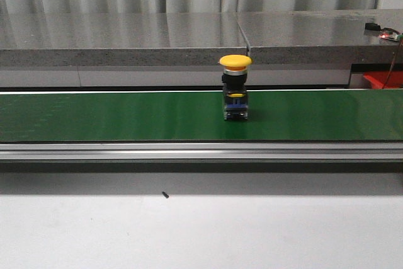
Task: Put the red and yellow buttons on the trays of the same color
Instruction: 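Lower the right gripper onto the second yellow button and grasp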
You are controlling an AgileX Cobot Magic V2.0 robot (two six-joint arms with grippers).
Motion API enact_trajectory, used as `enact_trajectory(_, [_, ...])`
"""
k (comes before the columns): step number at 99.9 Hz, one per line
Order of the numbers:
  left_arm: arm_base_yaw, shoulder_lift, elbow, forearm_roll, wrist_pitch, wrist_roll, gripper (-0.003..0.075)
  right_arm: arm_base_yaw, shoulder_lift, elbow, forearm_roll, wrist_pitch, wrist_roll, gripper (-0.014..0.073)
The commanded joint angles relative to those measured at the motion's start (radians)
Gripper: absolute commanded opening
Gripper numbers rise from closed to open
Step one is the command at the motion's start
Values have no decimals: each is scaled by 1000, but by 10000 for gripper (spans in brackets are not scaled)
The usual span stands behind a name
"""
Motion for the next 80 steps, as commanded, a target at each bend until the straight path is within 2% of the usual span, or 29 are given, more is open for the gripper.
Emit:
enact_trajectory(1, [-7, 12, -24, -5, -74, -7, -20, -7, -58, -19, 7, -7, -9, 510])
enact_trajectory(37, [-7, 12, -24, -5, -74, -7, -20, -1, -255, -19, 59, 1, -9, 510])
enact_trajectory(47, [-7, 12, -24, -5, -74, -7, -20, 27, -330, -19, 62, 8, -9, 510])
enact_trajectory(80, [-7, 12, -24, -5, -74, -7, -20, 324, -458, -21, 44, 59, -30, 510])
